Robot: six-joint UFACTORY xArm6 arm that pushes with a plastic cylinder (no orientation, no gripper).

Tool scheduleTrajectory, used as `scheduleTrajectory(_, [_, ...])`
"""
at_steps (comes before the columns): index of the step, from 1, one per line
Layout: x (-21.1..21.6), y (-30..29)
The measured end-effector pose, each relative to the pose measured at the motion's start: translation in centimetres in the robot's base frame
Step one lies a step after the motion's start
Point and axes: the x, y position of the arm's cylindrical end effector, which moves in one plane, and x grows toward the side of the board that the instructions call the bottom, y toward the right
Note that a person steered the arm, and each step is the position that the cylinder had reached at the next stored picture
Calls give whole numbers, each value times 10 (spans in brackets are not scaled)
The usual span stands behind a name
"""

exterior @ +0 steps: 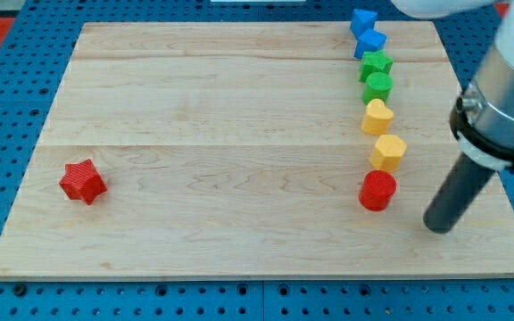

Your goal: Move the red circle to the bottom of the yellow hexagon

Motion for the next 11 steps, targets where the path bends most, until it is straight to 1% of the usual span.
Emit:
scheduleTrajectory(1, [25, -82])
scheduleTrajectory(2, [-7, -117])
scheduleTrajectory(3, [-52, -113])
scheduleTrajectory(4, [-62, -73])
scheduleTrajectory(5, [-48, -53])
scheduleTrajectory(6, [-29, -66])
scheduleTrajectory(7, [10, -44])
scheduleTrajectory(8, [-22, 5])
scheduleTrajectory(9, [-45, 27])
scheduleTrajectory(10, [-45, 23])
scheduleTrajectory(11, [-44, -6])
